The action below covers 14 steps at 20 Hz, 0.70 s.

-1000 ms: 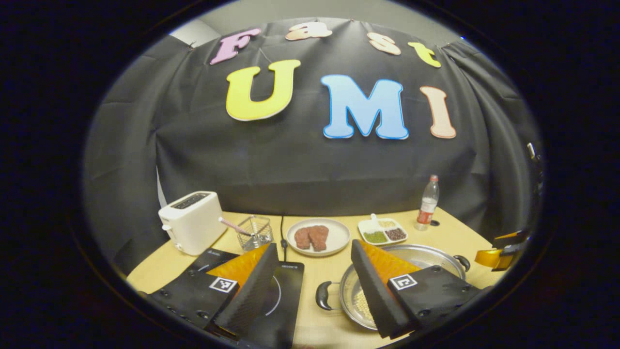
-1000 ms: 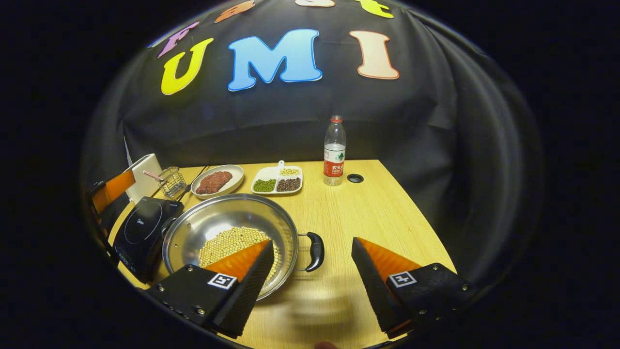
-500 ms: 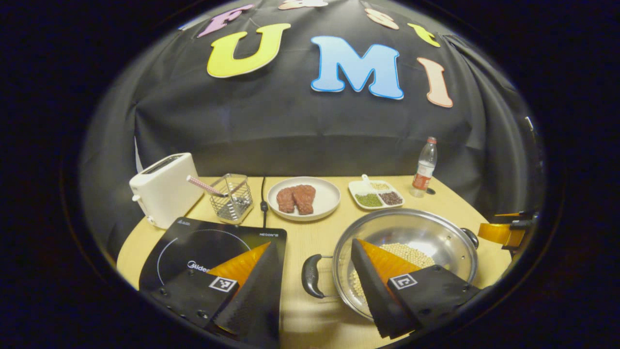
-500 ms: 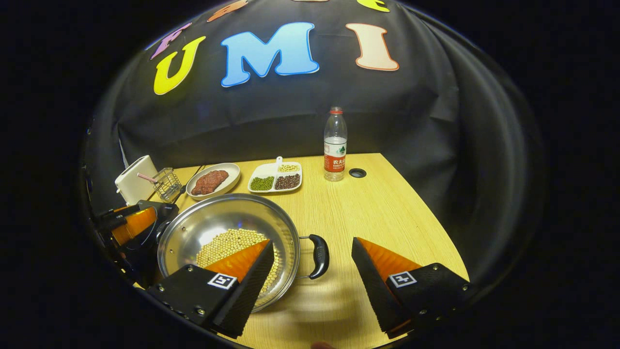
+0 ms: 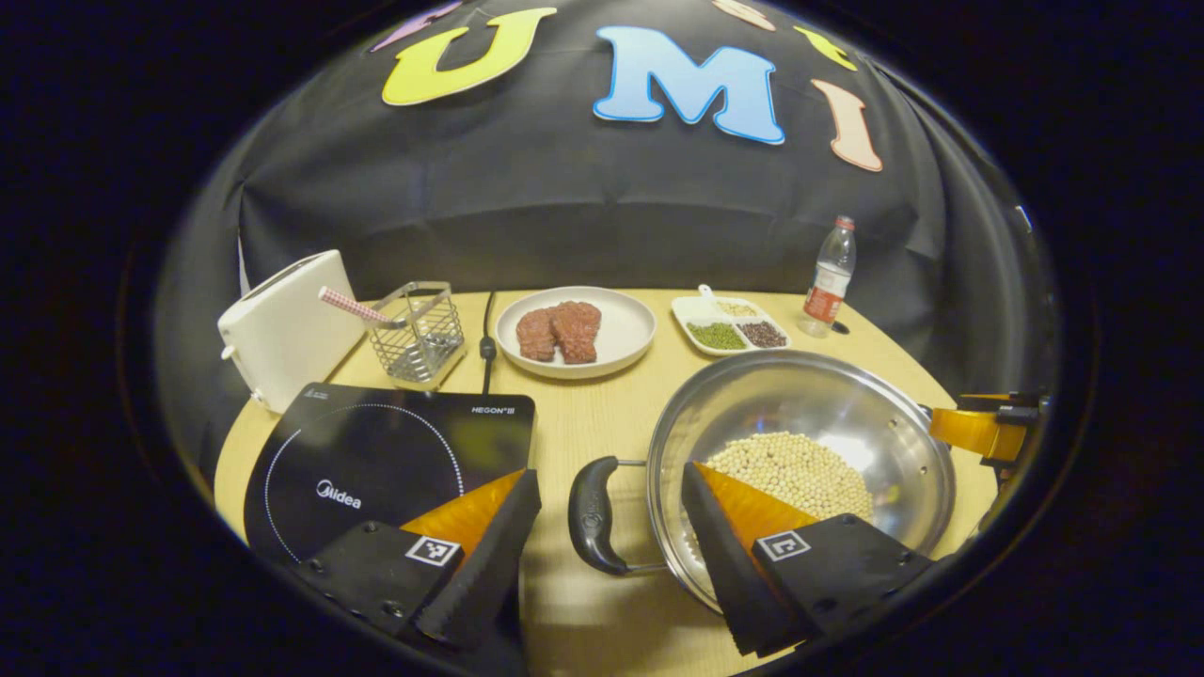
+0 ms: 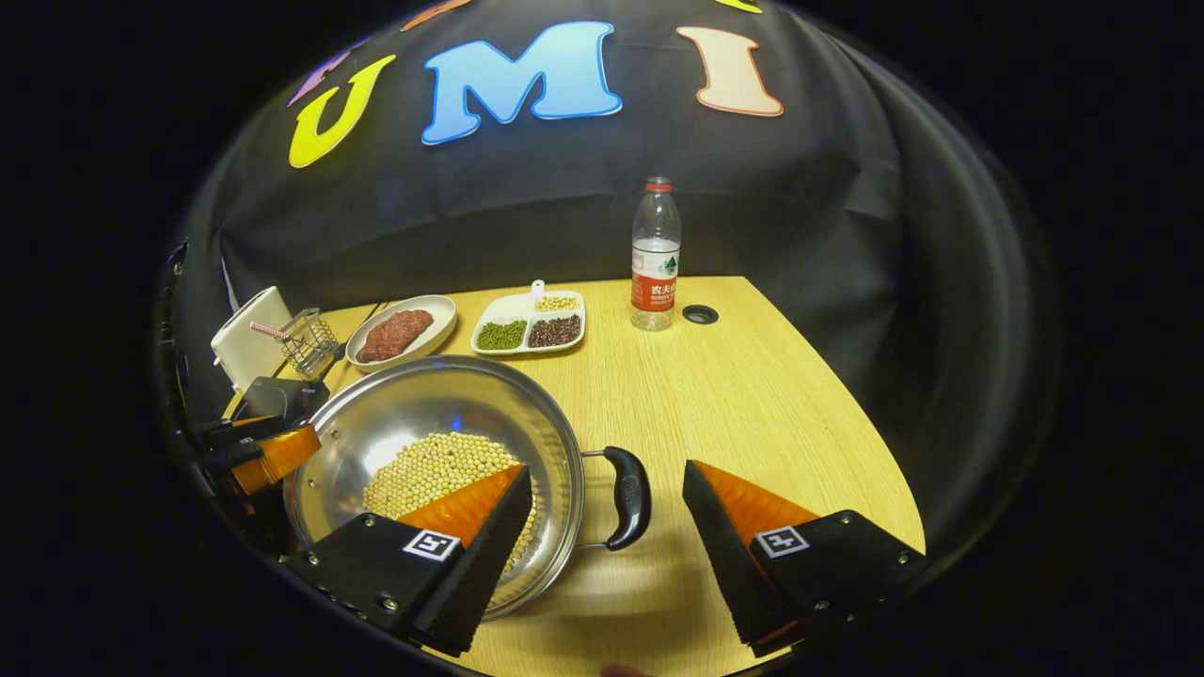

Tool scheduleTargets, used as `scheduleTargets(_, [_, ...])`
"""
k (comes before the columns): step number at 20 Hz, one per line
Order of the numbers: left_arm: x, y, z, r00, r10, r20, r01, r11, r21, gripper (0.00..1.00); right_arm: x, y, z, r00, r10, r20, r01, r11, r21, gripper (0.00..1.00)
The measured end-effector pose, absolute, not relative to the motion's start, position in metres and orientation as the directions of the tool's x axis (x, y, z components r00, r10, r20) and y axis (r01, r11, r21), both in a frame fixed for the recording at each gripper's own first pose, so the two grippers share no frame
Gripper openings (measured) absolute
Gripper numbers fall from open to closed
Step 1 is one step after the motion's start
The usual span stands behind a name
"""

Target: First push the handle of the pot to place it horizontally, then grasp the pot with both hands and set it on the induction cooktop.

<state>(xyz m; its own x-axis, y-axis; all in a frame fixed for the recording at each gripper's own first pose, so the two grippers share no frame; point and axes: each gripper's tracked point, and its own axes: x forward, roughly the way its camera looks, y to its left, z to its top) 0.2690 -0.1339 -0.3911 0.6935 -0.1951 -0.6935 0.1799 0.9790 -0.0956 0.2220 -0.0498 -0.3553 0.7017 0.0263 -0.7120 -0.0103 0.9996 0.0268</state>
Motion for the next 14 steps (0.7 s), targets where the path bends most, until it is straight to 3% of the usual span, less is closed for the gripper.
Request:
scheduleTargets(5, [0.273, -0.139, -0.405, 0.673, -0.199, -0.712, 0.179, 0.978, -0.104, 0.97, 0.228, -0.05, -0.371, 0.686, 0.009, -0.727, -0.002, 1.0, 0.011, 0.98])
scheduleTargets(6, [0.273, -0.141, -0.405, 0.671, -0.199, -0.714, 0.181, 0.978, -0.102, 0.92, 0.228, -0.051, -0.373, 0.684, 0.007, -0.73, -0.001, 1.0, 0.009, 0.98])
scheduleTargets(8, [0.274, -0.145, -0.409, 0.666, -0.2, -0.719, 0.182, 0.978, -0.104, 0.97, 0.236, -0.053, -0.373, 0.698, 0.0, -0.716, 0.014, 1.0, 0.015, 0.99])
scheduleTargets(10, [0.273, -0.146, -0.411, 0.664, -0.197, -0.722, 0.175, 0.979, -0.106, 0.95, 0.24, -0.054, -0.375, 0.692, 0.01, -0.722, 0.032, 0.998, 0.045, 0.9])
scheduleTargets(13, [0.27, -0.147, -0.413, 0.657, -0.191, -0.729, 0.164, 0.98, -0.109, 0.88, 0.235, -0.058, -0.387, 0.657, 0.015, -0.754, 0.035, 0.998, 0.05, 0.89])
scheduleTargets(14, [0.27, -0.148, -0.414, 0.656, -0.19, -0.73, 0.162, 0.981, -0.11, 0.91, 0.236, -0.058, -0.389, 0.655, 0.017, -0.755, 0.027, 0.999, 0.046, 0.89])
